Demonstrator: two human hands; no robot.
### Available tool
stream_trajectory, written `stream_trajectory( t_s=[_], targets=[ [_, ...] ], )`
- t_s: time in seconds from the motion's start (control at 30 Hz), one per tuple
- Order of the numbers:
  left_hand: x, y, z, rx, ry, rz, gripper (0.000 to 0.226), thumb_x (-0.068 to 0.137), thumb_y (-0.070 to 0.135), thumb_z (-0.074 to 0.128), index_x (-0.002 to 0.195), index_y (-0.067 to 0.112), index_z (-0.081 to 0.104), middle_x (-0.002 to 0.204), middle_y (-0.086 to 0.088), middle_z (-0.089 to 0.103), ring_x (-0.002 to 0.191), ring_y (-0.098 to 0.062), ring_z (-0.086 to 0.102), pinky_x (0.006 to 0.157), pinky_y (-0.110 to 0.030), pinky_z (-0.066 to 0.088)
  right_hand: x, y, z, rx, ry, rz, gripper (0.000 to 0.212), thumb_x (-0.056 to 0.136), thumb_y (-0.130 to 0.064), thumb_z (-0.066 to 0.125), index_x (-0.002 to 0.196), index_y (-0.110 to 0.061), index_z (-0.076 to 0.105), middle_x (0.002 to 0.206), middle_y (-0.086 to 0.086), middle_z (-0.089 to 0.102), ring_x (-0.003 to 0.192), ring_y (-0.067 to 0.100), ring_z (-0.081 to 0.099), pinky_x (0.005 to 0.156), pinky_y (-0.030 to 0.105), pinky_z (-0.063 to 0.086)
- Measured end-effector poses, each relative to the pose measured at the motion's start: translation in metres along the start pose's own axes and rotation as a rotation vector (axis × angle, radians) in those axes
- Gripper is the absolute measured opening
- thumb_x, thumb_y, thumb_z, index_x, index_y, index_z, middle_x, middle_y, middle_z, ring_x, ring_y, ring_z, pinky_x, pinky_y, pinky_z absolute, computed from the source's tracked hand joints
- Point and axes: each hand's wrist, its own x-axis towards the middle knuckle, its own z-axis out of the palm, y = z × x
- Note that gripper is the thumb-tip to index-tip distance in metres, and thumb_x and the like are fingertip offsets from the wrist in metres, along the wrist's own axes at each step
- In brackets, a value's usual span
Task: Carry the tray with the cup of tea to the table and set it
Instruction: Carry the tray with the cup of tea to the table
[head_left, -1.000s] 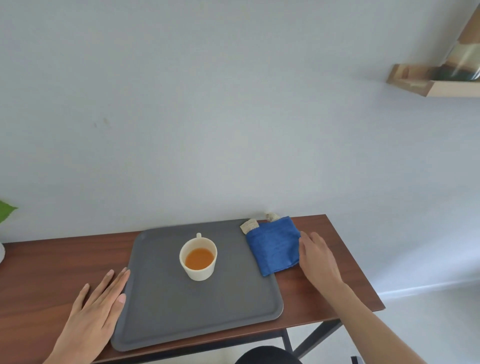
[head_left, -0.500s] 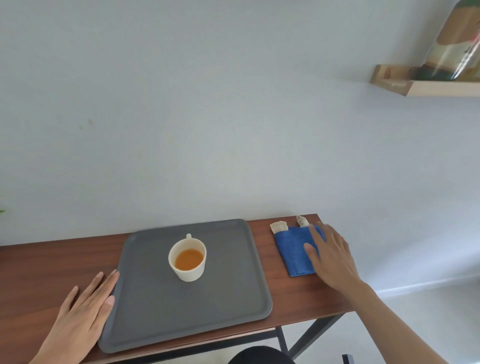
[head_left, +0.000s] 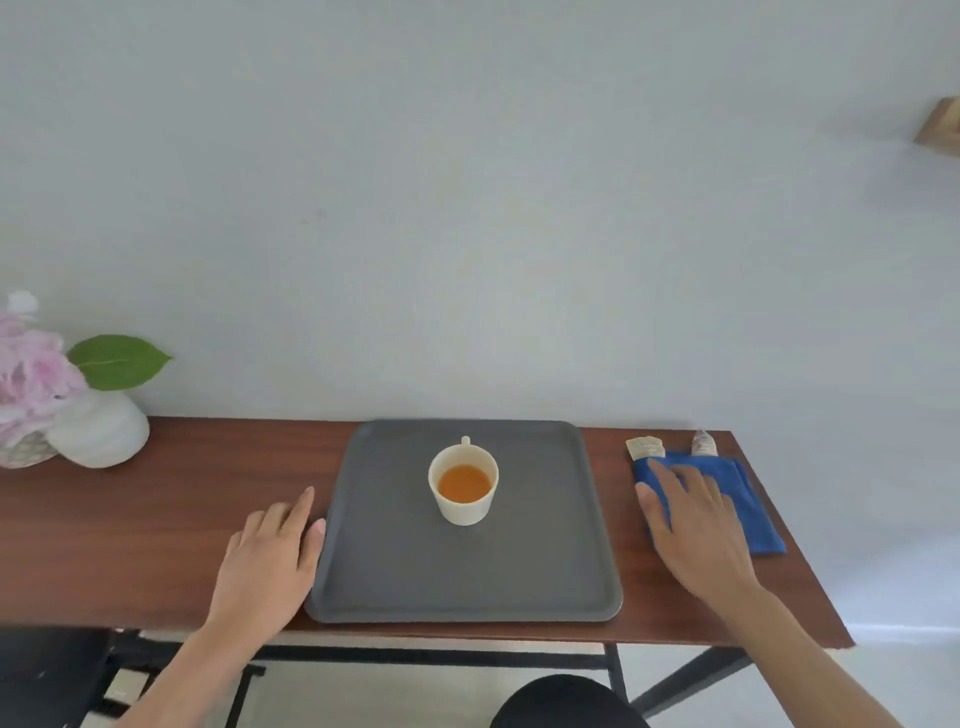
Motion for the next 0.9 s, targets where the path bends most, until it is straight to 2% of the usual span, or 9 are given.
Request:
stream_trajectory(
  t_s=[0.07, 0.23, 0.3, 0.4, 0.6, 0.73, 0.9],
  targets=[
    [-0.006, 0.008, -0.001, 0.010, 0.020, -0.002, 0.065, 0.102, 0.052, 0.030, 0.154, 0.015, 0.045, 0.112, -0.005, 0.067, 0.104, -0.029, 0.062, 0.087, -0.046, 0.053, -0.011, -0.029, 0.002, 0.017, -0.061, -0.053, 0.060, 0.105, -0.062, 0.024, 0.146, -0.024, 0.047, 0.113, 0.004, 0.065, 0.094, 0.027, 0.065, 0.074, 0.044, 0.058],
    [-0.015, 0.021, 0.001, 0.137, -0.096, -0.055, 0.086, 0.096, 0.076, 0.009, 0.161, 0.022, 0.027, 0.124, 0.001, 0.067, 0.110, -0.020, 0.064, 0.092, -0.039, 0.050, -0.023, -0.065, 0.018, 0.004, -0.226, -0.025, 0.079, 0.097, -0.074, 0.015, 0.158, -0.026, 0.025, 0.122, -0.003, 0.061, 0.095, 0.013, 0.066, 0.074, 0.032, 0.059],
    [-0.018, 0.025, 0.003, 0.182, -0.096, -0.053, 0.097, 0.092, 0.083, 0.004, 0.161, 0.020, 0.028, 0.121, 0.002, 0.067, 0.106, -0.018, 0.064, 0.089, -0.039, 0.050, -0.023, -0.069, 0.021, -0.015, -0.249, 0.002, 0.089, 0.091, -0.081, 0.008, 0.158, -0.025, 0.024, 0.122, -0.005, 0.061, 0.097, 0.011, 0.065, 0.073, 0.028, 0.057],
    [-0.019, 0.030, 0.005, 0.199, -0.081, -0.057, 0.111, 0.084, 0.092, 0.000, 0.159, 0.016, 0.031, 0.115, 0.001, 0.066, 0.101, -0.020, 0.063, 0.086, -0.039, 0.050, -0.024, -0.074, 0.024, -0.039, -0.253, 0.027, 0.101, 0.083, -0.091, 0.005, 0.158, -0.025, 0.022, 0.111, -0.008, 0.058, 0.093, 0.010, 0.061, 0.070, 0.029, 0.056],
    [-0.021, 0.029, 0.009, 0.076, -0.070, -0.028, 0.119, 0.080, 0.097, 0.016, 0.154, 0.007, 0.041, 0.104, -0.002, 0.063, 0.096, -0.025, 0.059, 0.079, -0.040, 0.049, -0.033, -0.080, 0.024, -0.005, -0.220, 0.088, 0.117, 0.073, -0.101, 0.022, 0.159, -0.022, 0.026, 0.099, -0.010, 0.052, 0.088, 0.011, 0.054, 0.074, 0.031, 0.049],
    [-0.020, 0.025, 0.005, 0.030, -0.103, -0.005, 0.116, 0.078, 0.096, 0.025, 0.156, 0.011, 0.040, 0.094, 0.002, 0.054, 0.092, -0.022, 0.056, 0.076, -0.038, 0.048, -0.040, -0.082, 0.020, 0.005, -0.250, 0.103, 0.118, 0.070, -0.103, 0.026, 0.160, -0.026, 0.021, 0.100, -0.010, 0.049, 0.089, 0.011, 0.052, 0.078, 0.033, 0.049],
    [-0.020, 0.022, -0.002, -0.015, -0.133, 0.028, 0.115, 0.077, 0.097, 0.027, 0.159, 0.016, 0.036, 0.090, 0.005, 0.048, 0.090, -0.020, 0.053, 0.078, -0.037, 0.047, -0.057, -0.090, 0.010, 0.022, -0.259, 0.173, 0.117, 0.070, -0.103, 0.026, 0.161, -0.029, 0.019, 0.093, -0.012, 0.042, 0.083, 0.009, 0.046, 0.078, 0.032, 0.045]
  ],
)
